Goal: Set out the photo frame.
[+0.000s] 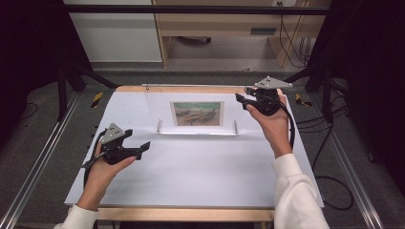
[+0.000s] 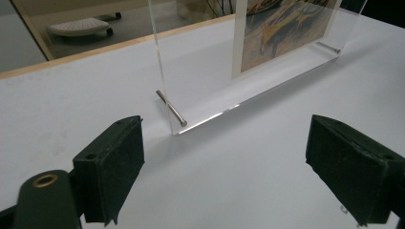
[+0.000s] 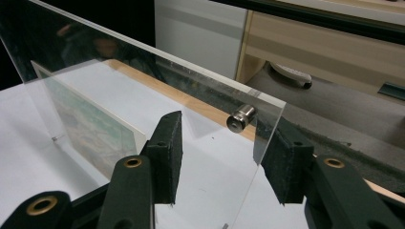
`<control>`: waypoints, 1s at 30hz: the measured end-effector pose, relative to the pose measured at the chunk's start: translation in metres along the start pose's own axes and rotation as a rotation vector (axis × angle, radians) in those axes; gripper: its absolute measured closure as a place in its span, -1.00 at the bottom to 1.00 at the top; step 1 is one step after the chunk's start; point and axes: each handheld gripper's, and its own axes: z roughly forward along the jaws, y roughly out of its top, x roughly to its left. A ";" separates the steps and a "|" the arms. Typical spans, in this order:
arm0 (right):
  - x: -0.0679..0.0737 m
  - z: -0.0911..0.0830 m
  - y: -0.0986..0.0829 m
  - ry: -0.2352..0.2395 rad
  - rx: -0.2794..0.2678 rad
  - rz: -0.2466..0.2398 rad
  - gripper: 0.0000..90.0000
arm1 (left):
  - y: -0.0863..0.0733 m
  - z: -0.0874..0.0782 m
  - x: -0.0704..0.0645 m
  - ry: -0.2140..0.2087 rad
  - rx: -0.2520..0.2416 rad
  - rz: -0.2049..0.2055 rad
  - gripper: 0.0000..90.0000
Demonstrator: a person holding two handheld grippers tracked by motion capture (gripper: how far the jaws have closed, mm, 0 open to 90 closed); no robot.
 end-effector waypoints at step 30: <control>-0.017 0.024 0.006 0.001 0.007 0.089 0.14 | -0.014 -0.006 0.005 -0.006 0.009 -0.030 -0.72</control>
